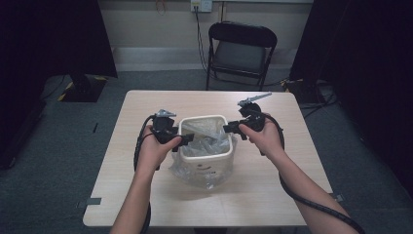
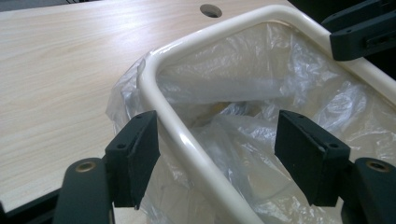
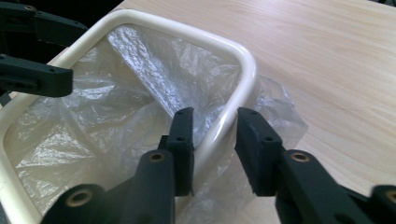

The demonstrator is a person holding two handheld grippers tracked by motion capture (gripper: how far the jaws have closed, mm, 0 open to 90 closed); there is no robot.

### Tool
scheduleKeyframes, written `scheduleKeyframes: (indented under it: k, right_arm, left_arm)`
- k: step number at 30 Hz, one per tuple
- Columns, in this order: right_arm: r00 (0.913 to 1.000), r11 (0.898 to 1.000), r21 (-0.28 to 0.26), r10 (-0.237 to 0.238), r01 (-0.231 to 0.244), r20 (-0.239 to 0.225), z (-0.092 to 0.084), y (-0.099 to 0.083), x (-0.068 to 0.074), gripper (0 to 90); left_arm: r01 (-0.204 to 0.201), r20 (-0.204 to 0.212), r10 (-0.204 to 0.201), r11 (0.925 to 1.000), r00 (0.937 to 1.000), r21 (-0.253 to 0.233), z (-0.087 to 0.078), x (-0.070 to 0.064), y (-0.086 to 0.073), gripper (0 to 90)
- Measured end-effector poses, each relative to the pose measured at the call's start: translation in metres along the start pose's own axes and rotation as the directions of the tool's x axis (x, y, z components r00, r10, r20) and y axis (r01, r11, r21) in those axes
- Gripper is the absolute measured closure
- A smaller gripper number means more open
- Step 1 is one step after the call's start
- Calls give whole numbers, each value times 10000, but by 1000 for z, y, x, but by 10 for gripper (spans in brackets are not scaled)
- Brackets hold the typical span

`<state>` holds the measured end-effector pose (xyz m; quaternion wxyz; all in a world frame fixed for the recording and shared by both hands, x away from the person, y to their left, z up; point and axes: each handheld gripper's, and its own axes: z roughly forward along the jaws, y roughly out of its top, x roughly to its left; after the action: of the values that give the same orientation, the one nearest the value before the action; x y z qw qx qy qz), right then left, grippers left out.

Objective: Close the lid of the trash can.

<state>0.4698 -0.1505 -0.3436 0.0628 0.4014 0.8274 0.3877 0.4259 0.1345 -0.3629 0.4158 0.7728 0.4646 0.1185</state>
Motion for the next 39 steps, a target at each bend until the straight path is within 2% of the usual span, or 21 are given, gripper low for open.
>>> scheduleKeyframes:
  k: [5,8,11,12,14,16,18,20,22,23,26,28,29,30,32,34,35,36,37,39]
  right_arm:
    - [9993,9992,-131,372,-372,21,1,-2,-4,691]
    - [9992,9992,-174,375,-373,140,2,-4,-5,691]
    - [9988,9992,22,395,-396,292,4,-5,-6,689]
    - [9985,9990,-120,442,-438,315,3,-5,-6,683]
    - [9969,9970,-511,611,-585,505,-1,0,-7,597]
    - [9959,9975,-538,489,-449,758,-3,4,-9,596]
    - [9953,9990,-353,293,-261,928,-1,6,-10,636]
    - [9969,9993,-226,330,-314,716,2,8,-11,664]
    - [9970,9998,-71,195,-191,747,6,7,-9,682]
    - [9972,10000,-19,70,-69,743,7,7,-8,707]
    - [9945,9993,80,-361,355,984,11,4,-2,699]
    - [9960,9997,20,-236,235,859,10,3,-3,698]
    - [9971,9996,-49,-272,276,704,9,3,-5,612]
    - [9975,9993,-91,-360,367,606,8,2,-6,443]
    - [9988,9992,-229,-327,336,377,7,1,-8,288]
    - [9982,9979,-335,-547,556,262,5,-1,-9,136]
    - [9970,9965,-470,-679,696,373,3,-2,-8,135]
    - [9967,9959,-482,-756,770,309,2,-2,-8,164]
    - [9962,9952,-458,-854,860,156,0,-3,-8,138]
    - [9954,9937,-582,-945,953,158,-2,-5,-9,154]
  left_arm:
    - [-152,-22,152,9999,9999,82,4,0,-2,296]
    - [-184,18,184,9998,9998,73,6,0,-3,308]
    - [-225,62,225,9997,9997,29,5,-1,-2,306]
    - [-205,72,205,9998,9998,9,5,-1,-2,306]
    - [-204,88,204,9998,9998,-34,4,0,-1,307]
    - [-194,48,194,9998,9998,-85,3,2,-1,308]
    - [-147,-35,146,9998,9999,-96,3,4,-1,310]
    - [-133,-65,132,9999,9999,-59,4,5,-2,309]
    - [-126,-86,126,9999,9999,-13,4,6,-3,305]
    - [-154,-78,154,9999,9999,18,4,6,-4,304]
    - [-184,0,184,9998,9998,75,4,7,-4,291]
    - [-177,53,176,9998,9998,55,2,6,-3,270]
    - [-178,112,177,9998,9998,40,1,6,-3,253]
    - [-155,129,155,9999,9998,-5,0,6,-3,234]
    - [-159,199,160,9999,9997,-47,-2,7,-2,214]
    - [-112,320,116,9999,9994,-131,-5,8,-2,195]
    - [-139,352,143,9998,9993,-116,-6,9,-2,190]
    - [-118,322,121,9999,9994,-104,-7,9,-2,187]
    - [-107,313,109,9999,9995,-79,-8,10,-2,187]
    - [-111,303,112,9999,9995,-27,-10,10,-2,186]
